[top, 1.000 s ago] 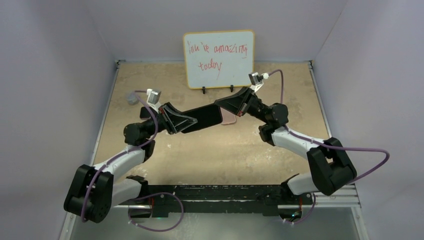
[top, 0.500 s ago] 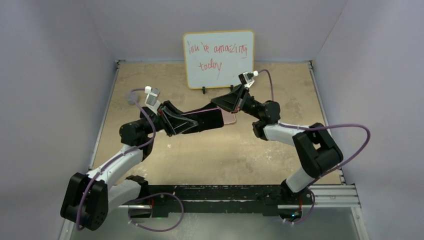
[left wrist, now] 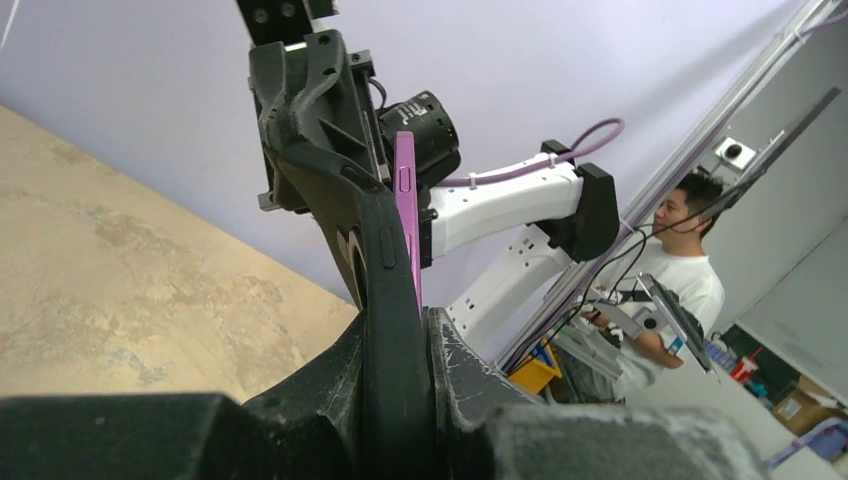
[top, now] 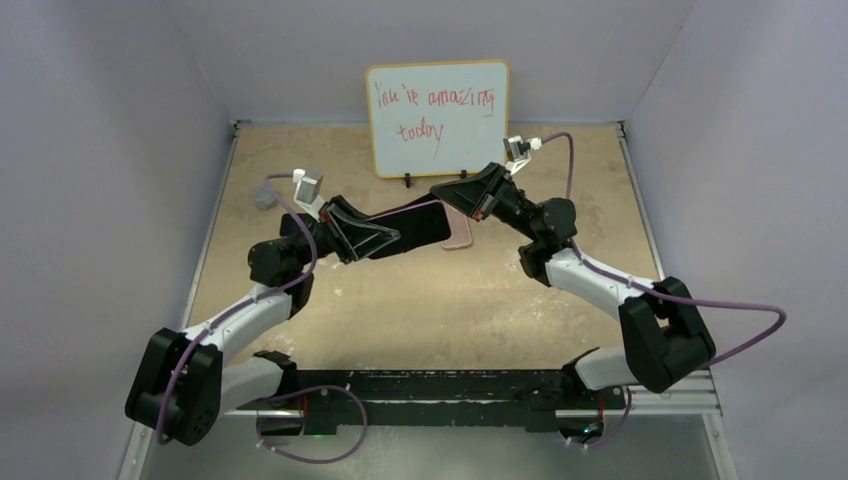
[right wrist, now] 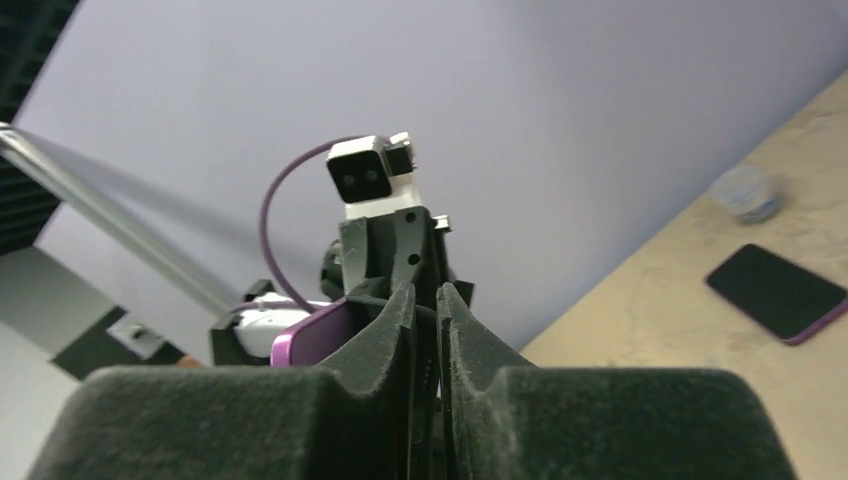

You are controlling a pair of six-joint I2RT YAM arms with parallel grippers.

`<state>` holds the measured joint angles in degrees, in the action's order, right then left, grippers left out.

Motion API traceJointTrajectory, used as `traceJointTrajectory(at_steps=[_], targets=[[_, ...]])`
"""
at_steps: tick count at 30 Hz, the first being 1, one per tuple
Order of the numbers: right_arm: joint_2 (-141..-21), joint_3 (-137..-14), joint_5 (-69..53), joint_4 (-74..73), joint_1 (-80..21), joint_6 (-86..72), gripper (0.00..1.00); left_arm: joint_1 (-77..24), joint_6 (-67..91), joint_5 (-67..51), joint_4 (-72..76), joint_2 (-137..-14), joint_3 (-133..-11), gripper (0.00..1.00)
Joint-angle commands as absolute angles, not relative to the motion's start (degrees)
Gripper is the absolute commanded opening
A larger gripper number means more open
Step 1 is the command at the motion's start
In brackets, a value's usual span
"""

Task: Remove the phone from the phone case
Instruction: Remove the phone case from the phone.

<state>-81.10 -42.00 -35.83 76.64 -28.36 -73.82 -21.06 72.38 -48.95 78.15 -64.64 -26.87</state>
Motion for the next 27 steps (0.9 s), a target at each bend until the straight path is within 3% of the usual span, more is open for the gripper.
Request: traceJointTrajectory(at_steps=[1, 4, 12, 27], targets=[[-82.2, -41.4, -39.8, 61.2, -29.8, -60.7, 0.18, -23.1, 73.9, -42.5, 92.4, -64.5, -29.4, 0.0], [-83.5, -41.2, -42.6, 63.4, -29.8, -61.5, 0.26, -23.1, 72.8, -41.7, 87.0, -65.1, -29.4, 0.0], [-82.4, -38.5, -45.4, 60.5, -29.8, -59.4, 0.37, -23.1, 74.3, -39.3, 83.6, -69.7, -26.5, 0.0], [-72.4, -36.6, -37.9, 32.0, -29.7, -38.6, 0.54, -22.9, 80.6, -38.0, 93.8, -81.0, -22.8, 0.0]])
